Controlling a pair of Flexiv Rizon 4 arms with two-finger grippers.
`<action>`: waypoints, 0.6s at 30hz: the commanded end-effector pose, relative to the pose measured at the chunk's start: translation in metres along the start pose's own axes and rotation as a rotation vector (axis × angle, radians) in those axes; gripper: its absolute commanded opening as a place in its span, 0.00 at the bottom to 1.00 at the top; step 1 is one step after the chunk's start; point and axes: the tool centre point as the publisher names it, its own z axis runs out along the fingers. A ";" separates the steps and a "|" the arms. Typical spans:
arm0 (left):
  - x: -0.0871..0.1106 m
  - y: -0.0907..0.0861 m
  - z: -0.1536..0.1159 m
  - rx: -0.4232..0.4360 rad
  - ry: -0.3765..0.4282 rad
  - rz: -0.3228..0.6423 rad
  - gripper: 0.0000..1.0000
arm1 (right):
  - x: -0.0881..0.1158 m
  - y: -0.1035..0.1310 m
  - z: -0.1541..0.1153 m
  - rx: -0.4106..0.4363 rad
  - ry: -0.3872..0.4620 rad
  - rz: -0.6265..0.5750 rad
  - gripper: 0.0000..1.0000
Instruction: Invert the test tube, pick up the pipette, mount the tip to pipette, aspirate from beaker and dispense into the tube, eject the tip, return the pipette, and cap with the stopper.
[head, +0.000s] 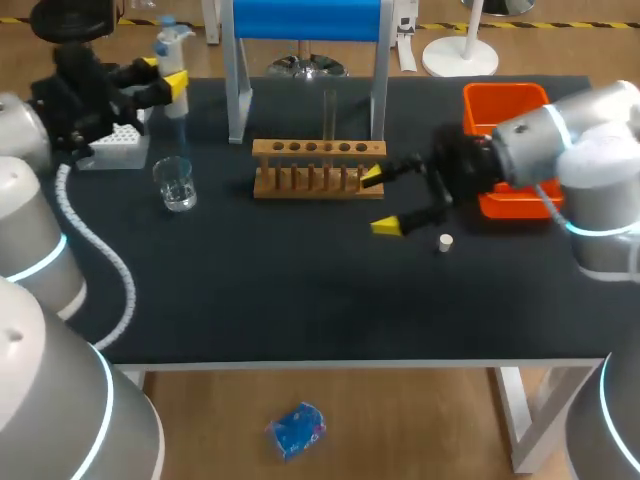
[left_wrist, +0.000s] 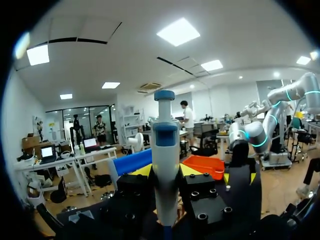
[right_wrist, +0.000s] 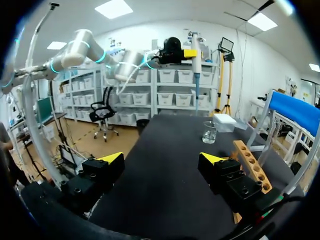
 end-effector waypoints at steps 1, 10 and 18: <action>-0.005 0.002 -0.026 0.022 0.014 0.004 0.00 | 0.007 0.013 0.052 0.083 -0.189 0.012 1.00; -0.017 0.000 -0.033 0.033 -0.018 0.004 0.00 | 0.005 0.021 0.100 0.059 -0.231 0.028 1.00; -0.017 0.000 -0.033 0.033 -0.018 0.004 0.00 | 0.005 0.021 0.100 0.059 -0.231 0.028 1.00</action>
